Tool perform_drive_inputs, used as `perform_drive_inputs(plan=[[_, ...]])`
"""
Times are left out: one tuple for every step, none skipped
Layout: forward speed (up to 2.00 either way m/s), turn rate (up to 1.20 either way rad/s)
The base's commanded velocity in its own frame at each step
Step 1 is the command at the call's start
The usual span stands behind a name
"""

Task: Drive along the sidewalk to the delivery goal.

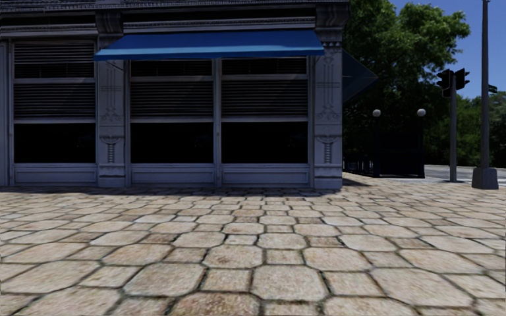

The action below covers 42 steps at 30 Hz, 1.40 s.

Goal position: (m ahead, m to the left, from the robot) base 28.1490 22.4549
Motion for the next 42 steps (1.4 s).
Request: perform_drive_inputs(plan=[[1.55,0.31],[1.54,0.36],[1.54,0.36],[1.51,0.37],[1.48,0.38],[1.43,0.42],[1.43,0.42],[1.39,0.46],[1.37,0.47],[1.37,0.48],[1.37,0.49],[1.37,0.49],[1.37,0.5],[1.37,0.54],[1.37,0.57],[1.37,0.57],[1.37,0.59],[1.37,0.59],[1.37,0.59],[1.37,0.59],[1.32,0.66],[1.31,0.66],[1.3,0.67],[1.3,0.67],[1.3,0.67],[1.3,0.68],[1.3,0.69],[1.3,0.69],[1.29,0.71],[1.29,0.74],[1.28,0.76],[1.28,0.77],[1.28,0.77],[1.27,0.77],[1.27,0.77],[1.27,0.77],[1.27,0.77],[1.27,0.77],[1.27,0.77],[1.27,0.77],[1.27,0.77],[1.27,0.77]])
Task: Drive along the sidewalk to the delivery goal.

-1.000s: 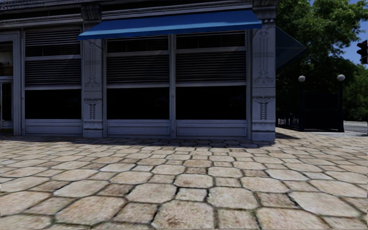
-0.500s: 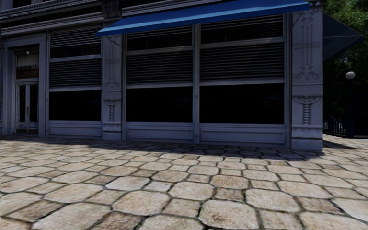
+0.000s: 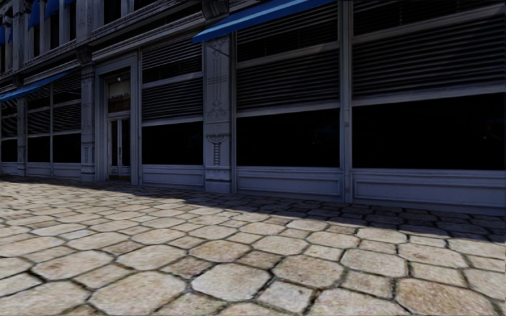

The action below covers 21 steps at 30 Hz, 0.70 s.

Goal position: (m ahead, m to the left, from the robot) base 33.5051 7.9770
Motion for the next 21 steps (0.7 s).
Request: perform_drive_inputs(plan=[[1.27,0.77],[1.27,0.79],[1.27,0.8],[1.27,0.8],[1.27,0.8],[1.27,0.8],[1.27,0.81],[1.27,0.81],[1.27,0.81],[1.27,0.81],[1.27,0.81],[1.27,0.81],[1.27,0.81],[1.27,0.81],[1.27,0.81],[1.27,0.81],[1.27,0.81],[1.27,0.81],[1.26,0.81],[1.26,0.81],[1.26,0.81]])
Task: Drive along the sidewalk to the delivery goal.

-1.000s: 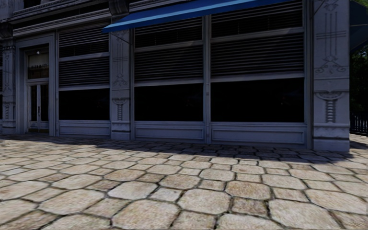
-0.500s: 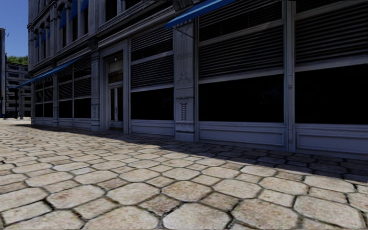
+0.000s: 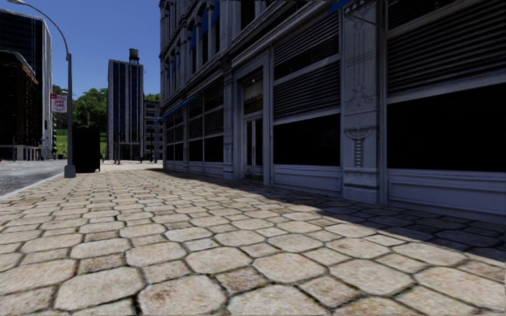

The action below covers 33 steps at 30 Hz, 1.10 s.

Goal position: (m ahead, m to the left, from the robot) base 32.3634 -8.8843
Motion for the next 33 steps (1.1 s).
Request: perform_drive_inputs(plan=[[1.26,0.81],[1.28,0.81],[2.0,0.81],[2.0,0.8],[2.0,0.78],[2.0,0.78],[2.0,0.78],[2.0,0.77],[2.0,0.77],[2.0,0.77],[2.0,0.77],[2.0,0.77],[2.0,0.77],[2.0,0.75],[2.0,0.75],[2.0,0.67],[2.0,0.5],[2.0,0.0],[2.0,0.0],[2.0,0.0],[2.0,0.0],[2.0,0.0],[2.0,0.0],[2.0,0.0],[2.0,0.0],[2.0,0.0],[2.0,0.0],[2.0,0.0],[2.0,0.0],[2.0,0.0],[2.0,0.0],[2.0,0.0],[2.0,0.0]])
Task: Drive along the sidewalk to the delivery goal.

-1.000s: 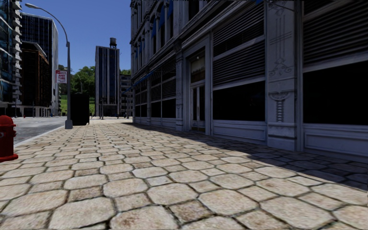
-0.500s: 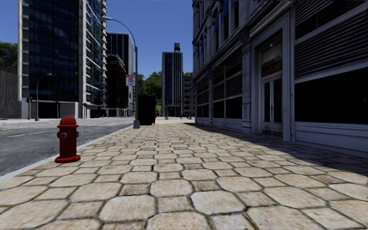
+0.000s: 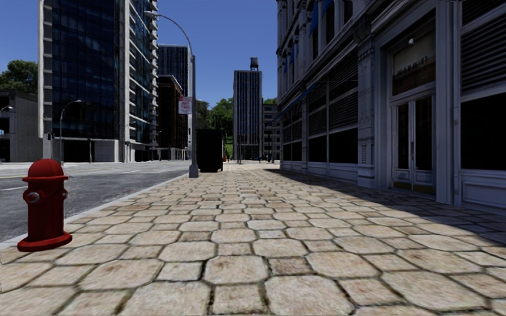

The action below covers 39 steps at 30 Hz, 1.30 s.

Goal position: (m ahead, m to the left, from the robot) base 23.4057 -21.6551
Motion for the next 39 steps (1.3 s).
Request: perform_drive_inputs(plan=[[2.0,0.0],[2.0,0.0],[2.0,0.0],[2.0,0.0],[2.0,0.0],[2.0,0.0],[2.0,0.0],[2.0,0.0],[2.0,0.0],[2.0,0.0],[2.0,0.0],[2.0,0.0],[2.0,0.0],[2.0,0.0],[2.0,0.0],[2.0,0.0],[2.0,0.0],[2.0,0.0],[2.0,0.0],[2.0,0.0],[2.0,0.0],[2.0,0.0],[2.0,0.0],[2.0,0.0],[2.0,0.0],[2.0,0.0],[2.0,0.0],[2.0,0.0],[2.0,0.0],[2.0,0.0],[2.0,0.0],[2.0,0.0],[2.0,0.0],[2.0,0.0],[2.0,0.0],[2.0,0.0],[2.0,0.0],[2.0,0.0],[2.0,0.0]])
